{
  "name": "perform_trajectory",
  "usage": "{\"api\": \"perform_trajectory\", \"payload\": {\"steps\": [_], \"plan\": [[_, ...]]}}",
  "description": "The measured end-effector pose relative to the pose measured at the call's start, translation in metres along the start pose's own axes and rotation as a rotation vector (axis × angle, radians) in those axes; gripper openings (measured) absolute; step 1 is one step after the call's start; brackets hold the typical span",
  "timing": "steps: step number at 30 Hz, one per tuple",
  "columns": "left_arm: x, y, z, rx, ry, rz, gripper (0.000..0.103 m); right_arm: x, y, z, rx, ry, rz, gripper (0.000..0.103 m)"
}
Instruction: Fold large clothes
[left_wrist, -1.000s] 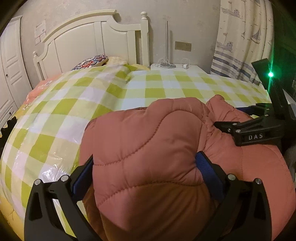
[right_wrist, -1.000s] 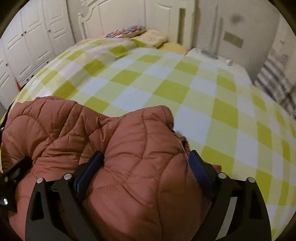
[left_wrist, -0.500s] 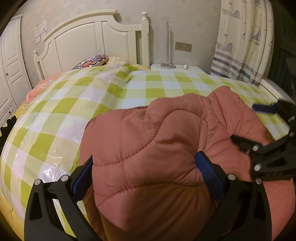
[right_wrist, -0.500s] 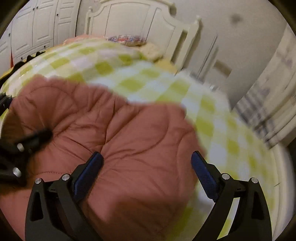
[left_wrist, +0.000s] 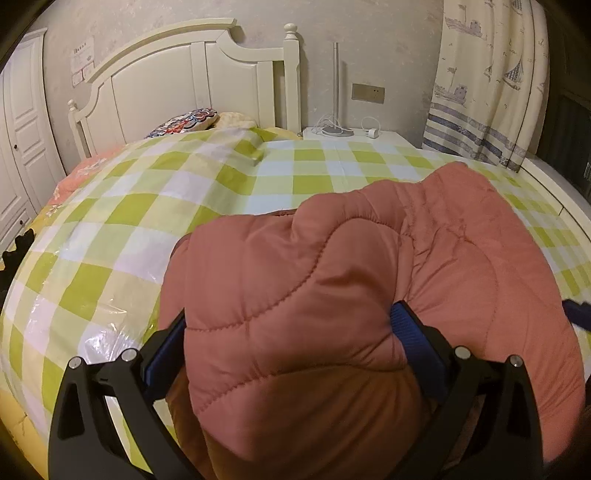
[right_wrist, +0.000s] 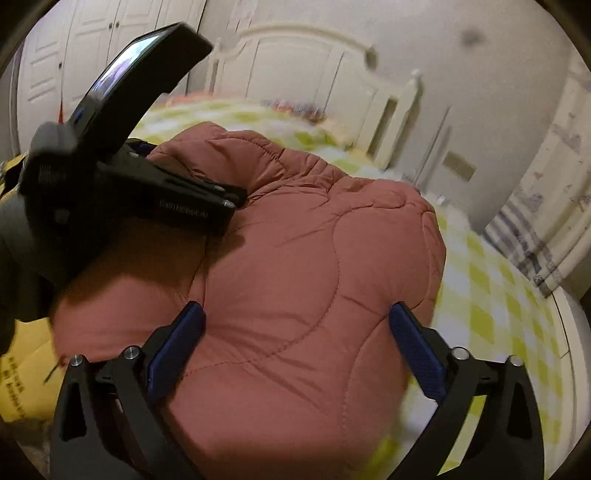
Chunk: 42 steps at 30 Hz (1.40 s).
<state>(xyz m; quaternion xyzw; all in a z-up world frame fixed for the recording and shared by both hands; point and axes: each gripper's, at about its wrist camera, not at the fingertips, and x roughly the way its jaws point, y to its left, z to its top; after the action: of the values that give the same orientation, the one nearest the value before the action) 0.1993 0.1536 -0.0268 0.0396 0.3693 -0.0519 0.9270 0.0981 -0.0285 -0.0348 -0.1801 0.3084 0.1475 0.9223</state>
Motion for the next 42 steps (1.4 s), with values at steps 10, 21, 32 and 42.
{"api": "perform_trajectory", "payload": {"steps": [10,21,32,42], "plan": [[0.0,0.002,0.0,-0.011,0.001,-0.006,0.101,-0.06,0.034,0.003,-0.096,-0.125,-0.004,0.097],[-0.003,0.003,-0.003,-0.017,-0.005,-0.009,0.101,-0.049,0.045,-0.003,-0.121,-0.036,0.014,0.097],[-0.005,0.001,-0.004,-0.012,-0.012,-0.003,0.101,-0.023,0.04,-0.026,-0.133,-0.024,0.002,0.099],[-0.047,-0.002,0.063,-0.008,0.018,-0.063,0.101,-0.022,0.044,-0.024,-0.123,-0.015,-0.013,0.099]]}}
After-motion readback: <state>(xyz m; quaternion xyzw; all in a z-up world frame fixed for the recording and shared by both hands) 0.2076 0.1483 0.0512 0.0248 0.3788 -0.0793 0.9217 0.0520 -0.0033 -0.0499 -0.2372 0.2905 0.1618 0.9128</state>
